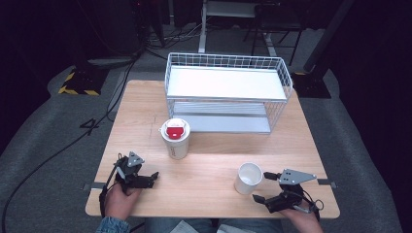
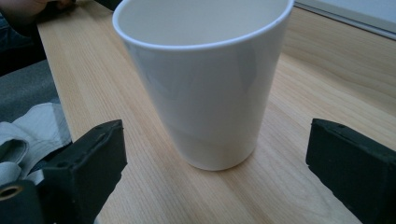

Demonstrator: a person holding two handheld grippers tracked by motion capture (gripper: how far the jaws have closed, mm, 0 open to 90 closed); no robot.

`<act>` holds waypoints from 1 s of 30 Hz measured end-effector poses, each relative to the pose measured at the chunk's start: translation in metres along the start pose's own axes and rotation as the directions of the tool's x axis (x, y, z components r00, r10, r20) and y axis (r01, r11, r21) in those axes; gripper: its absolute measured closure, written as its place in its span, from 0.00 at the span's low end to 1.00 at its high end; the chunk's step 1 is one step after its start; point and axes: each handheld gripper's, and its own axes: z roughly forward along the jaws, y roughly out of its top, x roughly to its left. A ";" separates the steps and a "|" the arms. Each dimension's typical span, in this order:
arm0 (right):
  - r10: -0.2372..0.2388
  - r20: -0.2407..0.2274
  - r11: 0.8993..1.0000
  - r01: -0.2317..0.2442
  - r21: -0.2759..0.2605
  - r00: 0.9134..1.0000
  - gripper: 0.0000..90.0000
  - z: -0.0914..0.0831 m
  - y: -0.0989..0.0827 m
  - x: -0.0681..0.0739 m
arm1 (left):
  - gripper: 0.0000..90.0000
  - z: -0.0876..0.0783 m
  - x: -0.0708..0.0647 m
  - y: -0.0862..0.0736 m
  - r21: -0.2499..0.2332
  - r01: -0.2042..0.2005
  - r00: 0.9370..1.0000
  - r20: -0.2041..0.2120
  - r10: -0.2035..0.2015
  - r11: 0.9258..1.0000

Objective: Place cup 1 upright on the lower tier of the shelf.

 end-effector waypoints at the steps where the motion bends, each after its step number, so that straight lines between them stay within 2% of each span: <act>1: 0.005 -0.009 1.000 -0.005 -0.004 1.000 0.06 0.002 0.000 0.000 | 0.08 0.000 0.000 0.000 0.000 0.000 1.000 0.000 0.000 1.000; 5: 0.001 -0.030 1.000 -0.001 -0.018 1.000 0.06 0.009 0.000 0.002 | 0.08 0.000 0.000 0.000 0.000 -0.001 1.000 0.000 0.001 1.000; 13: -0.016 -0.038 1.000 0.016 -0.015 0.999 0.06 0.022 0.003 0.005 | 0.08 0.000 0.000 0.000 0.000 0.000 1.000 0.000 0.000 1.000; 26: -0.031 -0.003 1.000 0.031 0.001 1.000 0.07 0.042 0.006 0.007 | 0.08 0.000 0.000 0.000 0.001 -0.001 1.000 0.000 0.001 1.000; 29: -0.033 0.007 0.999 0.033 -0.001 0.999 0.09 0.045 0.007 0.006 | 0.08 0.000 0.000 0.000 0.000 0.000 1.000 0.000 0.000 1.000; 30: -0.040 0.015 0.999 0.040 -0.003 0.999 0.12 0.046 0.007 0.007 | 0.08 0.000 0.000 0.000 0.000 0.000 1.000 0.000 0.000 1.000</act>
